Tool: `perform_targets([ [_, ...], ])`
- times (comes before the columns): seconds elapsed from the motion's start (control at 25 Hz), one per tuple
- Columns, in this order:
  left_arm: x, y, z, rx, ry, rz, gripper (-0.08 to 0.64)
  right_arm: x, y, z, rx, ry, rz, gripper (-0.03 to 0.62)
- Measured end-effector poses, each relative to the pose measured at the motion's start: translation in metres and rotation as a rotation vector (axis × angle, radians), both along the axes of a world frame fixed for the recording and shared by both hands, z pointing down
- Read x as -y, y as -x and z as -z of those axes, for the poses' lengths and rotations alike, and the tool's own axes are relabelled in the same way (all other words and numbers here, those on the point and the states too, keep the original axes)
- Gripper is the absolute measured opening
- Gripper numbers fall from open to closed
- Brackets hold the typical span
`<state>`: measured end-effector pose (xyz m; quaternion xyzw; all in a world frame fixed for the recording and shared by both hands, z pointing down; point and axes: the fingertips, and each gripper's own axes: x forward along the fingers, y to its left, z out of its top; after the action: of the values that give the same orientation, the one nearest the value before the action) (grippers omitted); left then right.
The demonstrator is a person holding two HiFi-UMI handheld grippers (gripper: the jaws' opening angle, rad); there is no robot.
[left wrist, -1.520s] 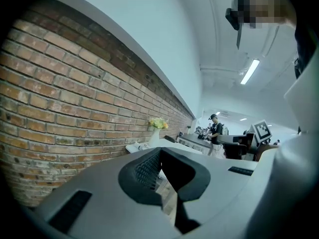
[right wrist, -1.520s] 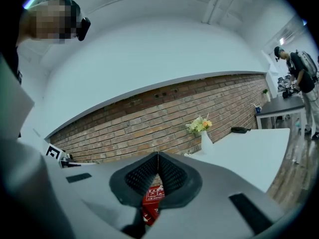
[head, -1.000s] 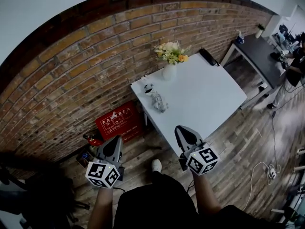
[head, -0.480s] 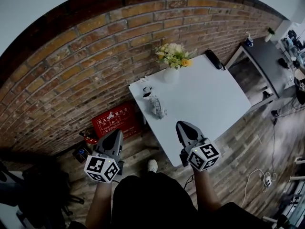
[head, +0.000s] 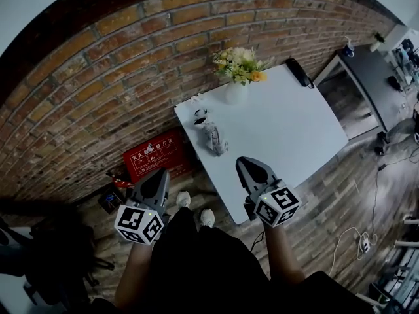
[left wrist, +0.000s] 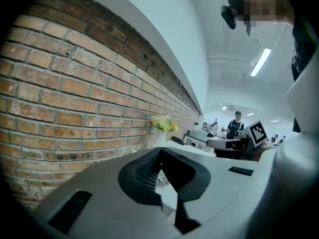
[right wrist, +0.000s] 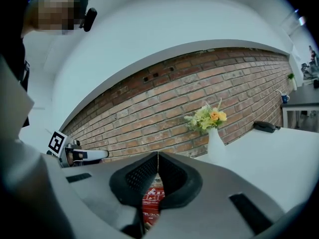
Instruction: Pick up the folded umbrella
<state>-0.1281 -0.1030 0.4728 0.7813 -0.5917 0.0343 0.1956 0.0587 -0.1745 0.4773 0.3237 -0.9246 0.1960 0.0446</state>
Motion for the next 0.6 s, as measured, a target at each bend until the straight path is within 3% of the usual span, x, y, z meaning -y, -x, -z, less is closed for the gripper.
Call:
perform_targets([
  [0.4,0.044,-0.013,-0.019,-0.028,0.022,-0.109,0.011,0.020,0.027,-0.051,-0.049,0.043,0.018,0.023],
  [0.6,0.070,-0.016,-0.040,-0.036,0.051,-0.175,0.011,0.046,0.042,-0.088,-0.164,0.072,0.001,0.021],
])
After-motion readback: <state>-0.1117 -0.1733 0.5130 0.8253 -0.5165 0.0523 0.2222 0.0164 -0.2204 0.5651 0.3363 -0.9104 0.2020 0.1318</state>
